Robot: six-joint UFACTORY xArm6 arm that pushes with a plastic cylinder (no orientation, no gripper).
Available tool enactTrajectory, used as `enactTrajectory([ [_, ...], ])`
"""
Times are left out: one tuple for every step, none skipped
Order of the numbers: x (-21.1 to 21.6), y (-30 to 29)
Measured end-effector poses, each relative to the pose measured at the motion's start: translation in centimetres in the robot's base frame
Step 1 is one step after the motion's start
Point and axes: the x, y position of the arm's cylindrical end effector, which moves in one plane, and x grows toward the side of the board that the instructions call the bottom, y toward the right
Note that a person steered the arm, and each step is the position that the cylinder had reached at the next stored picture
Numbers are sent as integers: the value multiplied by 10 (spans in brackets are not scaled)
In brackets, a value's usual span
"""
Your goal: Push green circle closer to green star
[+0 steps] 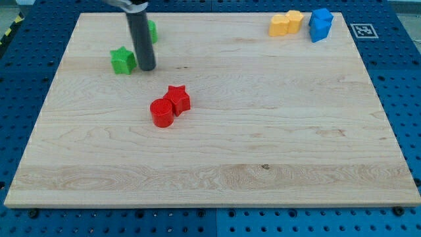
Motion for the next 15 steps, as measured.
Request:
enactTrajectory([
  [0, -36],
  [8, -51],
  [32, -20],
  [33, 34],
  [2, 72],
  [-42, 97],
  [-88, 87],
  [-115, 23],
  [-121, -7],
  [-121, -7],
  [-112, -9],
  [-92, -14],
  [-79, -25],
  [-74, -35],
  [-71, -31],
])
